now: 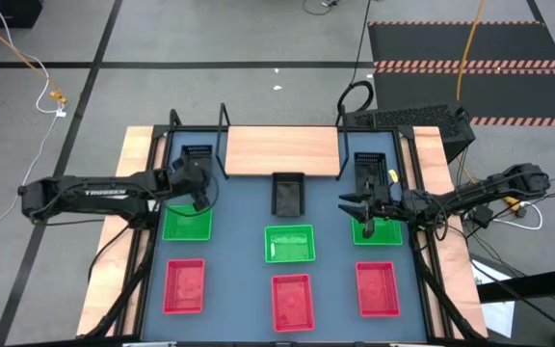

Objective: Stack baskets on shelf by color
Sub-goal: Put the top left black bin on the shelf

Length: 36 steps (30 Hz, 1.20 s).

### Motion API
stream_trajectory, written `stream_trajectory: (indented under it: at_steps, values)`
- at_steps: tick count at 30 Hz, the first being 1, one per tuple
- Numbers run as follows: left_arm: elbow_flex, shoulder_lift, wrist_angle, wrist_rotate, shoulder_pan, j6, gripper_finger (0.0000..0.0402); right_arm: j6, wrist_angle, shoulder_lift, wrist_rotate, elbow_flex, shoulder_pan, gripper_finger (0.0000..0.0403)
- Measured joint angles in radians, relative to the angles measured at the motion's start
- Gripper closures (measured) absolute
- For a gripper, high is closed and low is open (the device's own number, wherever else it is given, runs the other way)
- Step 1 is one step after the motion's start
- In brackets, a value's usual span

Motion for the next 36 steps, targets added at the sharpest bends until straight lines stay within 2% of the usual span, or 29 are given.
stream_trajectory:
  at_steps: [5, 9, 14, 17, 20, 24, 30, 36]
  values:
    - [0.000, 0.017, 0.006, 0.006, 0.037, -0.007, 0.0250, 0.000, 0.000, 0.000, 0.000, 0.000, 0.000, 0.0273]
    - [-0.001, 0.017, 0.007, 0.034, 0.050, -0.004, 0.0299, 0.000, 0.000, 0.000, 0.000, 0.000, 0.000, 0.0273]
    - [0.013, 0.017, -0.003, 0.034, 0.055, -0.013, 0.0385, 0.000, -0.001, 0.000, 0.001, 0.000, 0.000, 0.0273]
    - [0.052, 0.017, -0.039, 0.034, 0.055, -0.031, 0.0388, 0.024, -0.010, 0.000, 0.001, 0.000, 0.000, 0.0273]
    - [0.124, 0.017, -0.139, 0.016, 0.049, -0.032, 0.0387, 0.051, -0.026, 0.000, 0.001, 0.000, 0.000, 0.0273]
    - [0.263, 0.017, -0.272, -0.089, 0.028, -0.018, 0.0394, 0.083, -0.042, 0.000, 0.001, 0.000, 0.000, 0.0273]
    - [0.484, 0.017, -0.339, -0.159, 0.016, 0.242, 0.0394, 0.107, -0.076, 0.000, 0.001, 0.000, 0.000, 0.0273]
    - [0.693, 0.038, -0.333, -0.166, 0.022, 0.408, 0.0391, 0.123, -0.082, 0.000, 0.002, 0.000, 0.000, 0.0273]
